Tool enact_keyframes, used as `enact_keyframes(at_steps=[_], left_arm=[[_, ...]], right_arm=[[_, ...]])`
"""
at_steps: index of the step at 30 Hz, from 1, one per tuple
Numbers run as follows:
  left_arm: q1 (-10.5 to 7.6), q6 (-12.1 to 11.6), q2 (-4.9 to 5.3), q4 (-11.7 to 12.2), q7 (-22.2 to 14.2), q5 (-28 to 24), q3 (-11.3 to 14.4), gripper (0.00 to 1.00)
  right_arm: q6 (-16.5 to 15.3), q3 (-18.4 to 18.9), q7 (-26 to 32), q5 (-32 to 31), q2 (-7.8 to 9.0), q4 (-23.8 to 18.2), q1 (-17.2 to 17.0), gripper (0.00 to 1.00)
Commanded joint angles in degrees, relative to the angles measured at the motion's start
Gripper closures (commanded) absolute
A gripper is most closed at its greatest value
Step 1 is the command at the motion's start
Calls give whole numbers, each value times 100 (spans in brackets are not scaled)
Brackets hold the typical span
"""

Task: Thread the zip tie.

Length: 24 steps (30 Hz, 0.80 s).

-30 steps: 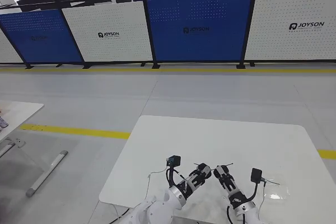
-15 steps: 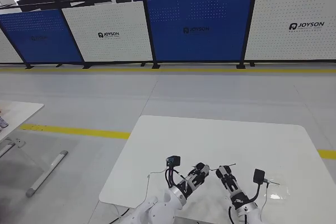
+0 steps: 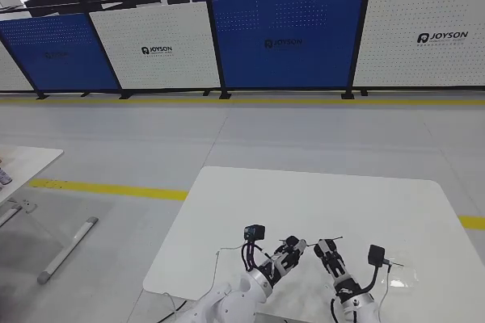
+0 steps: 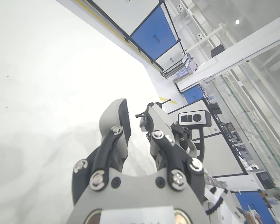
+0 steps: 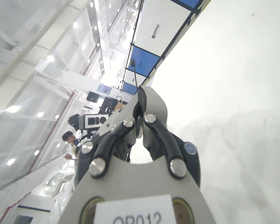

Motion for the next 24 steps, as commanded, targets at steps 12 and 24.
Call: enact_keyframes(at_steps=[12, 24], left_arm=[[-64, 6, -32, 59, 13, -70, 42, 100], [-26, -107, -30, 10, -4, -6, 52, 100]], right_arm=[[-30, 19, 63, 17, -6, 30, 2, 100], [-21, 51, 253, 112, -3, 12, 17, 100]])
